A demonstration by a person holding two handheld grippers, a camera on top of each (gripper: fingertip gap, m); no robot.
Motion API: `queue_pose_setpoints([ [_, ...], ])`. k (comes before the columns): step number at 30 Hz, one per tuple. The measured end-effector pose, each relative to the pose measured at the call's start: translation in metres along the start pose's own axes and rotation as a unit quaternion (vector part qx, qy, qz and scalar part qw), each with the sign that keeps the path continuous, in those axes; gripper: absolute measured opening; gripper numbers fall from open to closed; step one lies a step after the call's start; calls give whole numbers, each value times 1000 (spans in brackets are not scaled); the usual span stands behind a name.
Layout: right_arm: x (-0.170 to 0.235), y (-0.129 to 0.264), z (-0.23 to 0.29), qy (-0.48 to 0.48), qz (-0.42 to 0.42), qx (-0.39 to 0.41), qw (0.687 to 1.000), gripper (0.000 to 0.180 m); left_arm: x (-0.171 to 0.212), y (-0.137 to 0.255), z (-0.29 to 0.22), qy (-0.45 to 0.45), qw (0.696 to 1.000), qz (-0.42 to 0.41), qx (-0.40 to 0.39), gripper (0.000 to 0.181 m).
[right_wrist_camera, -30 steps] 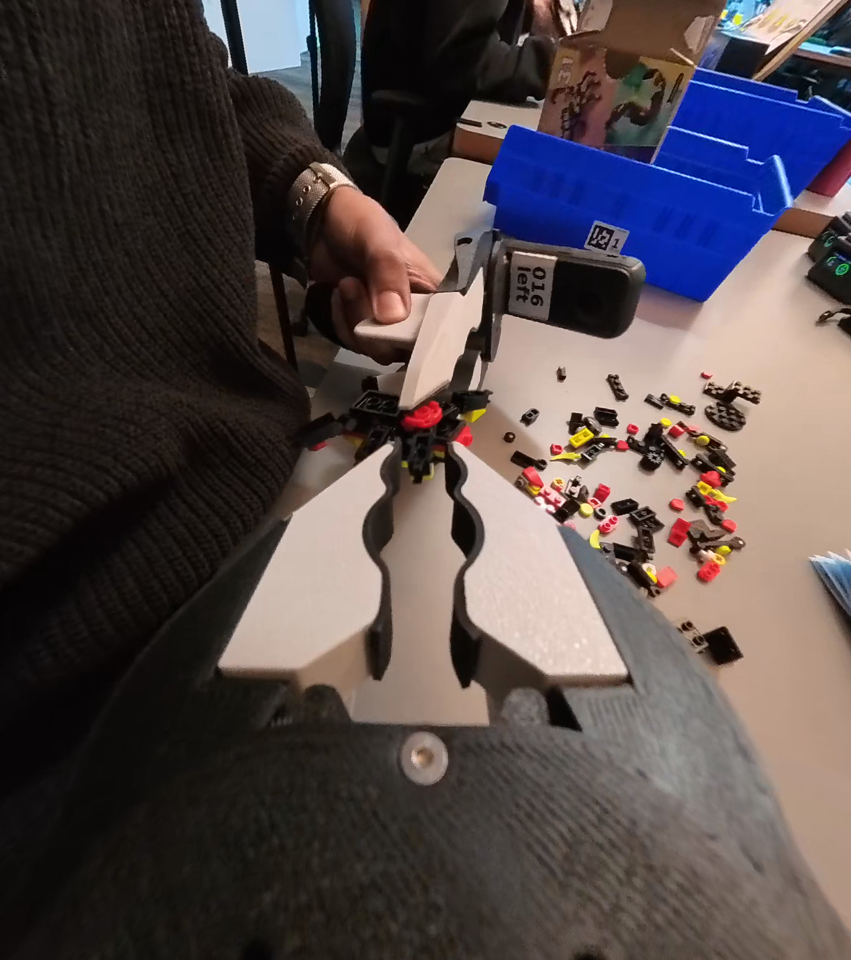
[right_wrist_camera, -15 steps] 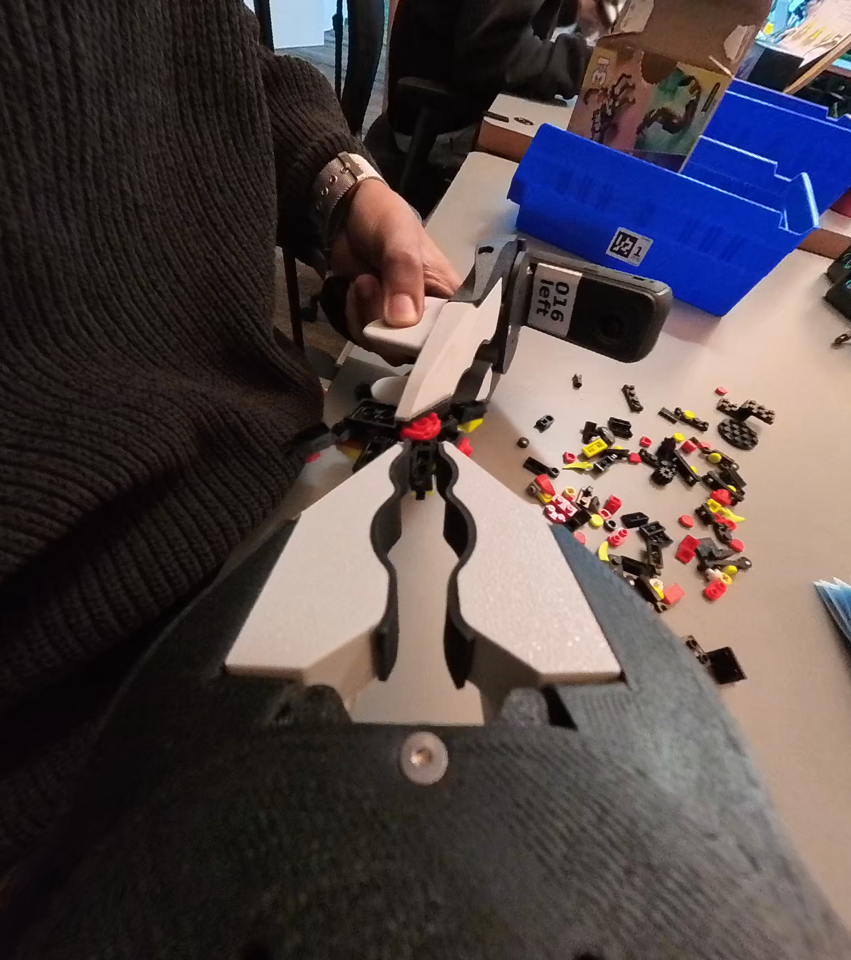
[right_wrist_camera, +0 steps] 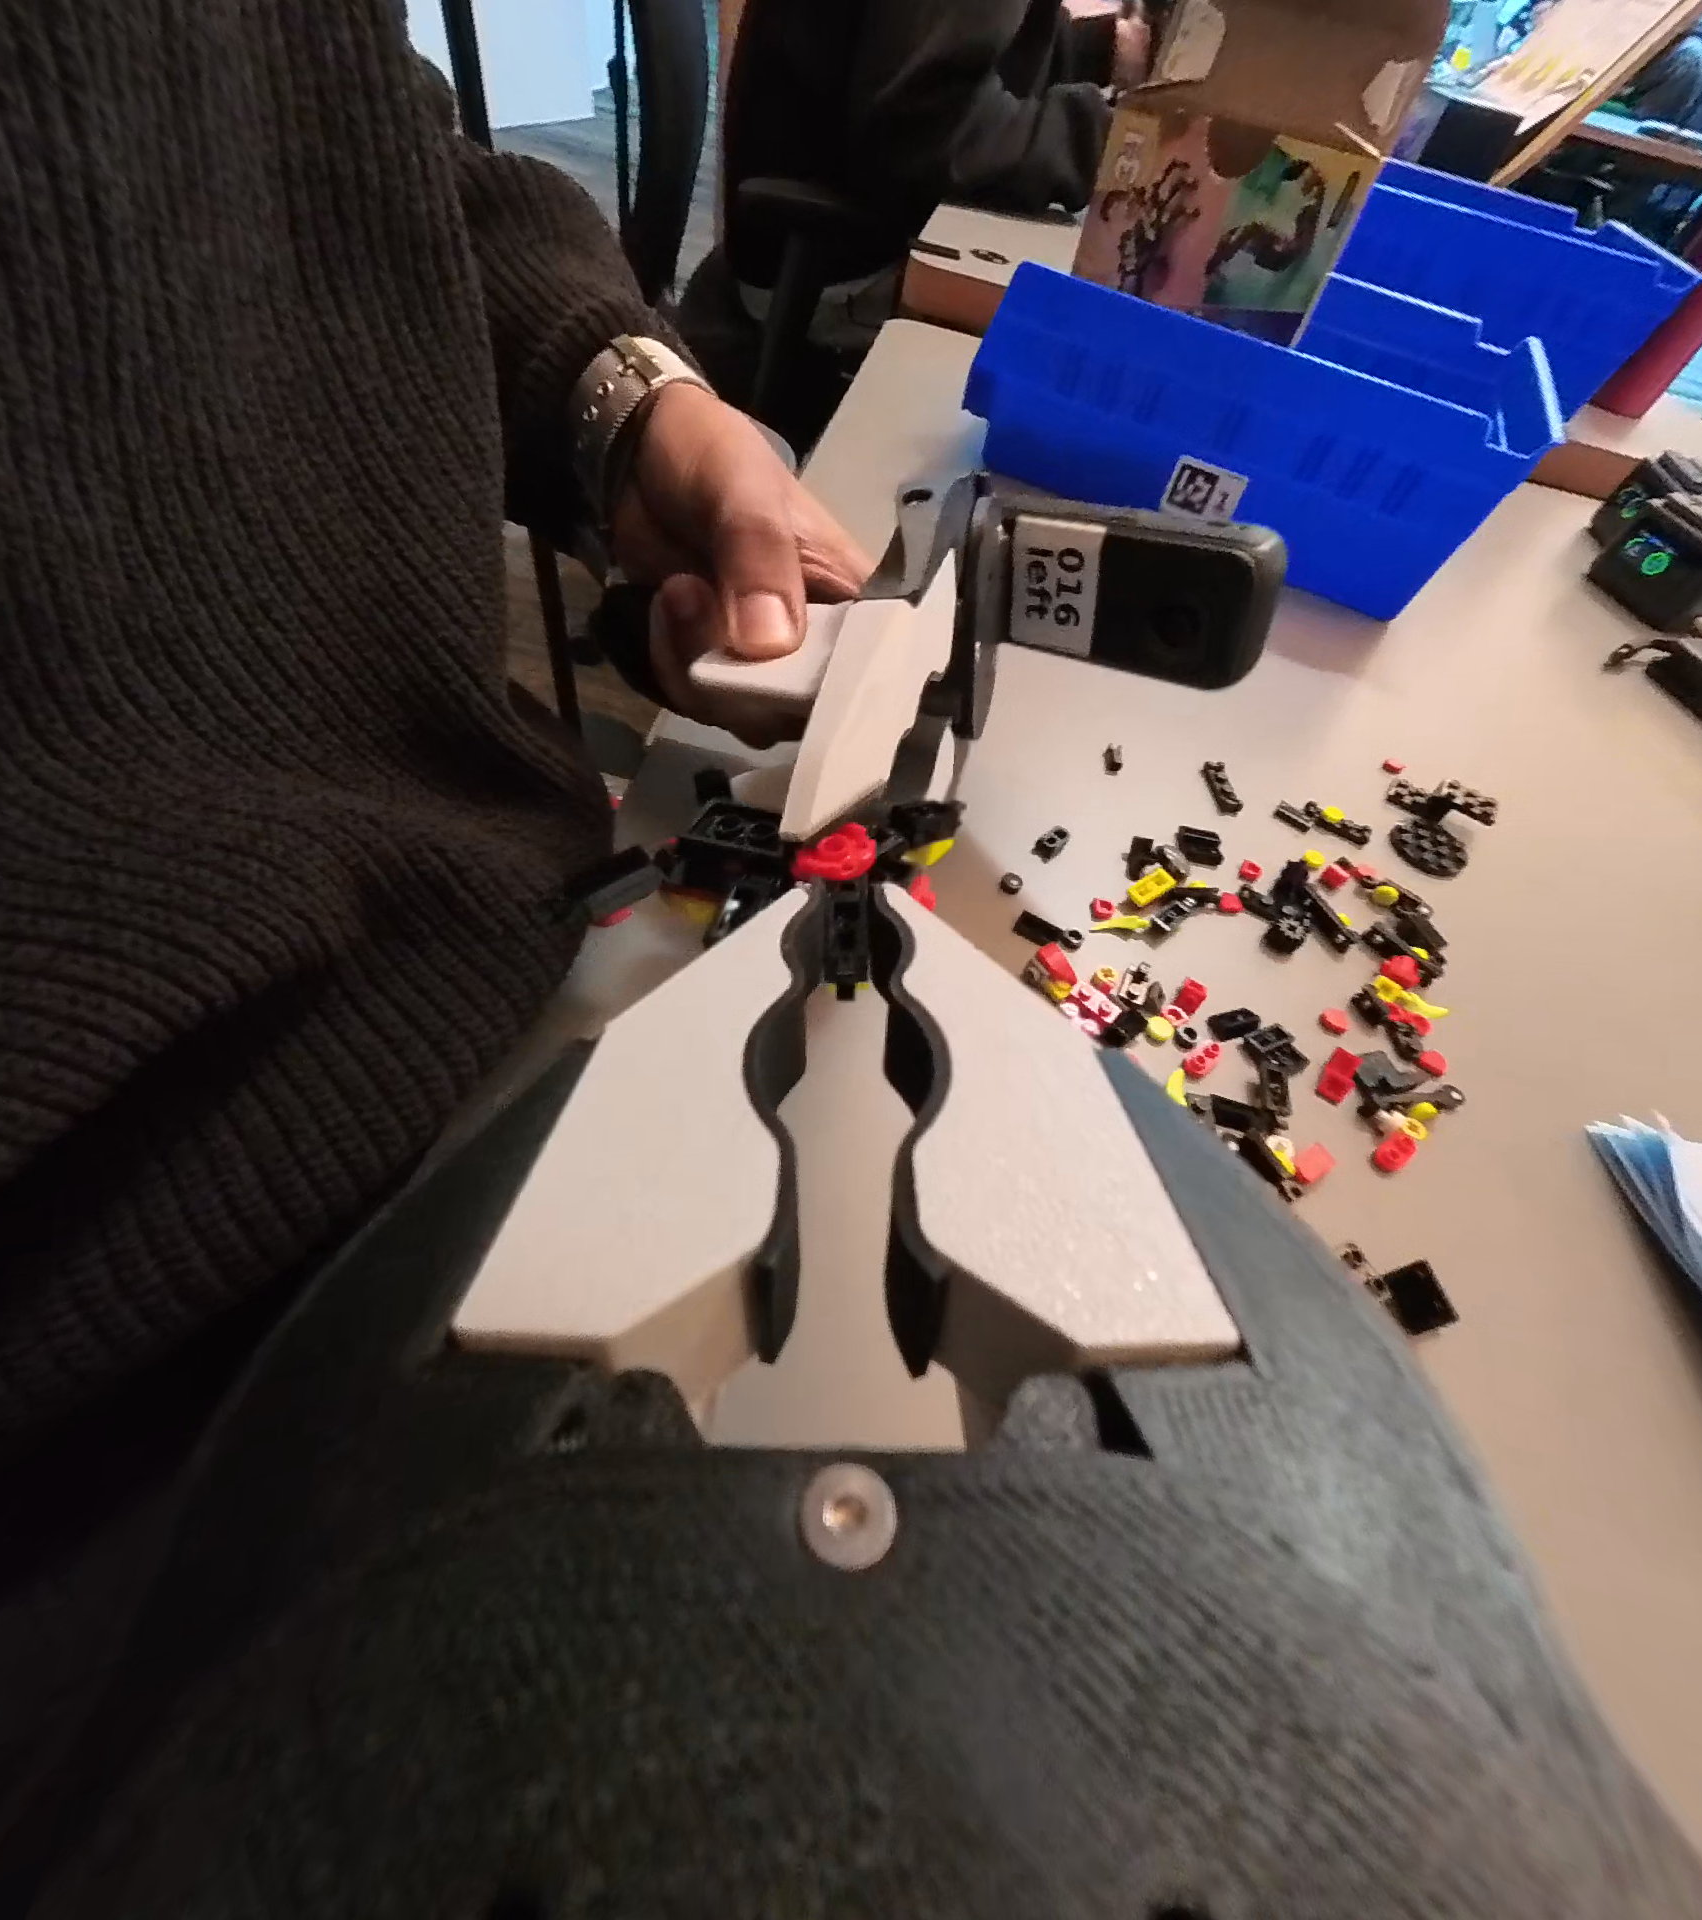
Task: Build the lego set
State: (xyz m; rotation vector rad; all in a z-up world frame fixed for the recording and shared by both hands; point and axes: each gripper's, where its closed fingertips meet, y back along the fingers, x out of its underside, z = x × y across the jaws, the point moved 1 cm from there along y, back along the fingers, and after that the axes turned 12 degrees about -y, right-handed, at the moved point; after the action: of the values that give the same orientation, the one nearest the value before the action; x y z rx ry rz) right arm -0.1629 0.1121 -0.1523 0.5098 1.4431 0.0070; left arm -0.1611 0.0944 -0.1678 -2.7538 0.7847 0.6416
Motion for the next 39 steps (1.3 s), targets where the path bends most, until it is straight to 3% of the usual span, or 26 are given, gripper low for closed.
queue_pose_setpoints([
  [6, -3, -1, -9, 11, -12, 37, 999, 8, -9, 6, 1, -8, 999, -30, -7, 22],
  [8, -4, 0, -13, 15, -17, 51, 998, 25, -6, 6, 2, 3, 1000, -25, 0, 21],
  [11, -3, 0, -11, -2, -20, 37, 999, 31, -3, 4, 0, 8, 1000, -15, 11, 22],
  [14, -1, -3, -6, -36, -12, 4, 999, 30, 1, 2, -3, 8, 1000, -3, 18, 21],
  [17, 1, -3, -1, -55, -4, -16, 998, 19, 1, 1, -4, 9, 1000, -1, 23, 22],
  [39, 2, -3, -1, -49, 11, -8, 999, 13, 4, 0, -5, -2, 1000, 16, 17, 21],
])
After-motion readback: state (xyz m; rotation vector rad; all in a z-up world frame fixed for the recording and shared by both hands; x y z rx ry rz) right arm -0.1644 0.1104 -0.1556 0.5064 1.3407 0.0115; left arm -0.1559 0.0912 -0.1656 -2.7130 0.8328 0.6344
